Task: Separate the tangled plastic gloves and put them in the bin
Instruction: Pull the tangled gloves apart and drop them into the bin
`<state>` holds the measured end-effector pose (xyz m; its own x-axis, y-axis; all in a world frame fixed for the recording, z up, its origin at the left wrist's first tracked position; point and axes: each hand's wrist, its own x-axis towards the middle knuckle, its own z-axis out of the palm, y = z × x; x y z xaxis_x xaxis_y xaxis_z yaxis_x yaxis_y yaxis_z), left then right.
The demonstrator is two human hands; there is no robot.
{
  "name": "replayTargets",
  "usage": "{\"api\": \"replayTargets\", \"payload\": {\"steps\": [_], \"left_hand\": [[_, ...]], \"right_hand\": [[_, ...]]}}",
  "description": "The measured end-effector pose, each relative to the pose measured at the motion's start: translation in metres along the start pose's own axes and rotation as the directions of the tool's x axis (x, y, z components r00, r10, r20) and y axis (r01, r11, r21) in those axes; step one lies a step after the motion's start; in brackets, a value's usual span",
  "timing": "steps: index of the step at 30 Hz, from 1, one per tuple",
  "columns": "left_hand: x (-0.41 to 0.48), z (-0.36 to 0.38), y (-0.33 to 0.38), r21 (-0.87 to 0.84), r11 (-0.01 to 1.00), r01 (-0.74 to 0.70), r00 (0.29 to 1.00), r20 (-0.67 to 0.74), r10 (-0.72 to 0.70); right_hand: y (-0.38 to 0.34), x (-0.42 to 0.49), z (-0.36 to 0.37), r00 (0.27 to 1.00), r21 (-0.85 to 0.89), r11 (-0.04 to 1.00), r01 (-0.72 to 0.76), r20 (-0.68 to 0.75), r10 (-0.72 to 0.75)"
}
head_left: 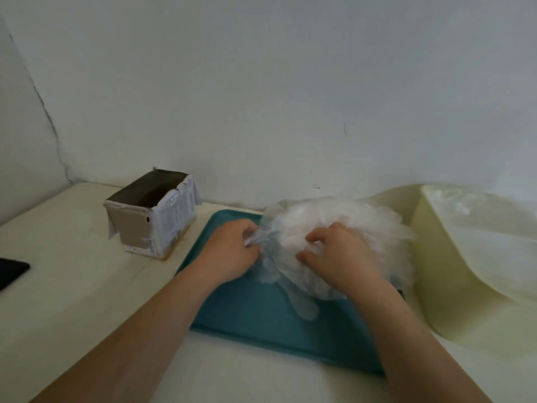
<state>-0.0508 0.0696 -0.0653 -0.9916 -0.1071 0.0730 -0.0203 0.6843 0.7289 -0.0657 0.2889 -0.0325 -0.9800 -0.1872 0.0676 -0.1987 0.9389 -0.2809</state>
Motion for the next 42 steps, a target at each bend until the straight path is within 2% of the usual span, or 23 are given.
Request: {"api": "replayTargets", "payload": {"steps": [4, 8, 10, 13, 16, 18, 19, 20, 21, 23, 26, 30, 33, 35, 38, 40, 42], "left_hand": [[-0.005, -0.015, 0.013, -0.207, 0.978, -0.019, 0.999, -0.05, 0.008], [-0.007, -0.026, 0.025, -0.316, 0.944, -0.092, 0.991, -0.12, 0.057], [-0.014, -0.034, 0.036, -0.362, 0.92, -0.153, 0.977, -0.196, 0.085], [-0.026, -0.044, 0.051, -0.464, 0.866, -0.187, 0.973, -0.212, 0.097], [-0.032, -0.056, 0.061, -0.646, 0.754, -0.12, 0.993, -0.061, 0.106], [-0.037, -0.062, 0.066, -0.782, 0.623, -0.03, 0.978, 0.104, 0.179], [-0.039, -0.063, 0.069, -0.802, 0.598, -0.01, 0.965, 0.149, 0.215], [-0.04, -0.062, 0.07, -0.782, 0.623, -0.021, 0.96, 0.158, 0.23], [-0.041, -0.06, 0.07, -0.736, 0.676, -0.039, 0.963, 0.153, 0.223], [-0.039, -0.053, 0.067, -0.639, 0.767, -0.056, 0.97, 0.147, 0.194], [-0.038, -0.048, 0.064, -0.626, 0.78, -0.006, 0.982, 0.143, 0.123], [-0.036, -0.048, 0.059, -0.54, 0.841, -0.018, 0.978, 0.163, 0.126], [-0.024, -0.055, 0.037, -0.34, 0.94, -0.032, 0.994, 0.086, 0.066], [-0.013, -0.062, 0.018, -0.068, 0.997, -0.047, 0.999, -0.004, 0.047], [-0.007, -0.061, 0.001, 0.312, 0.95, 0.03, 1.0, -0.002, -0.03], [-0.007, -0.051, -0.002, 0.506, 0.859, 0.08, 0.993, 0.037, -0.115], [-0.007, -0.04, -0.005, 0.591, 0.803, 0.079, 0.99, 0.049, -0.133]], "right_hand": [[-0.001, -0.002, -0.009, 1.0, 0.049, 0.999, -0.014, -0.019, 0.015], [0.002, -0.005, -0.018, 1.0, 0.108, 0.994, 0.005, 0.0, -0.005], [0.003, -0.006, -0.021, 1.0, 0.197, 0.98, 0.026, -0.011, -0.024], [0.0, -0.011, -0.029, 0.988, 0.377, 0.919, 0.113, -0.137, -0.065], [-0.008, -0.02, -0.043, 0.978, 0.632, 0.748, 0.205, -0.168, -0.126], [-0.007, -0.023, -0.05, 0.968, 0.835, 0.508, 0.212, -0.108, -0.225], [-0.007, -0.025, -0.053, 0.956, 0.914, 0.364, 0.179, -0.075, -0.282], [-0.008, -0.028, -0.055, 0.947, 0.955, 0.263, 0.141, -0.052, -0.318], [-0.01, -0.03, -0.057, 0.944, 0.971, 0.212, 0.111, -0.036, -0.328], [-0.011, -0.029, -0.055, 0.958, 0.975, 0.204, 0.092, -0.031, -0.284], [-0.011, -0.026, -0.051, 0.977, 0.926, 0.344, 0.155, -0.092, -0.192], [-0.01, -0.02, -0.041, 0.987, 0.892, 0.424, 0.158, -0.14, -0.076], [-0.008, -0.014, -0.031, 0.978, 0.872, 0.479, 0.105, -0.176, 0.107], [-0.004, -0.01, -0.027, 0.972, 0.868, 0.491, 0.071, -0.172, 0.163], [-0.003, -0.013, -0.026, 0.993, 0.872, 0.488, 0.05, -0.096, 0.071], [-0.005, -0.014, -0.025, 0.998, 0.851, 0.522, 0.048, -0.063, 0.011], [-0.005, -0.013, -0.022, 0.998, 0.844, 0.533, 0.061, -0.056, -0.026]]}}
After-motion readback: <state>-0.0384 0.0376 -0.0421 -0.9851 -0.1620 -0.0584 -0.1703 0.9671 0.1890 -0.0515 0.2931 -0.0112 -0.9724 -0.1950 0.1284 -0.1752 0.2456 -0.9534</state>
